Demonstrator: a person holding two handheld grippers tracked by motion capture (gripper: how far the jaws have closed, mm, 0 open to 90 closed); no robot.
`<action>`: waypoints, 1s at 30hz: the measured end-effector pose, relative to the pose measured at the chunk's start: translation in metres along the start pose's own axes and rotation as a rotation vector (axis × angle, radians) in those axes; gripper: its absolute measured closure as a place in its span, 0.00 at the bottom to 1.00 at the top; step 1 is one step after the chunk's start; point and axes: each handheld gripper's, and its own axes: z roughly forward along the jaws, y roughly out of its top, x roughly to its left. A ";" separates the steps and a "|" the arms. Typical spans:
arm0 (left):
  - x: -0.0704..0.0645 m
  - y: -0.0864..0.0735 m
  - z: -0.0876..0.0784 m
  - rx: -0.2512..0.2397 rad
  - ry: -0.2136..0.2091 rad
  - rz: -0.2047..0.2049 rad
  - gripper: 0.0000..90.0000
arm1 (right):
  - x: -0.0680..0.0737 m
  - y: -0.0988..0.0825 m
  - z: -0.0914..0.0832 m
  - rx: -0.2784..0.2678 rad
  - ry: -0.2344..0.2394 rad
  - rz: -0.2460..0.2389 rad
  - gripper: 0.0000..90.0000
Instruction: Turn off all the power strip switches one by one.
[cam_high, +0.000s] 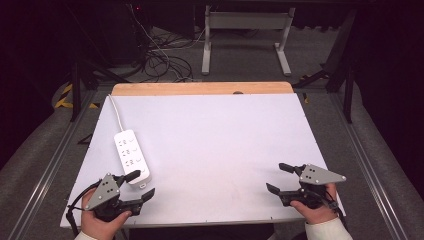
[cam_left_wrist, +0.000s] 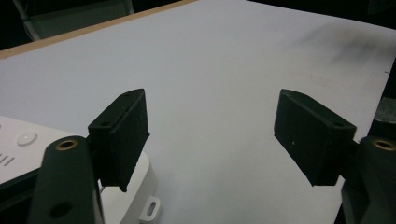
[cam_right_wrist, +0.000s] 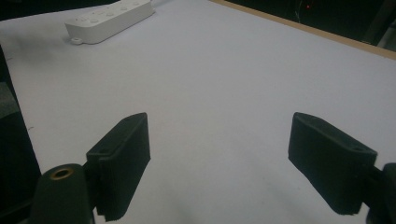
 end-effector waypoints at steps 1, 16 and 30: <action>0.000 0.001 0.000 0.004 -0.002 0.001 0.31 | 0.000 0.000 0.000 0.000 0.000 -0.002 0.24; 0.000 0.007 -0.006 0.027 -0.005 0.021 0.46 | 0.002 -0.002 0.003 0.010 -0.002 -0.005 0.26; 0.015 0.028 -0.008 0.083 -0.034 -0.020 0.88 | 0.002 -0.003 0.006 0.019 -0.001 -0.004 0.27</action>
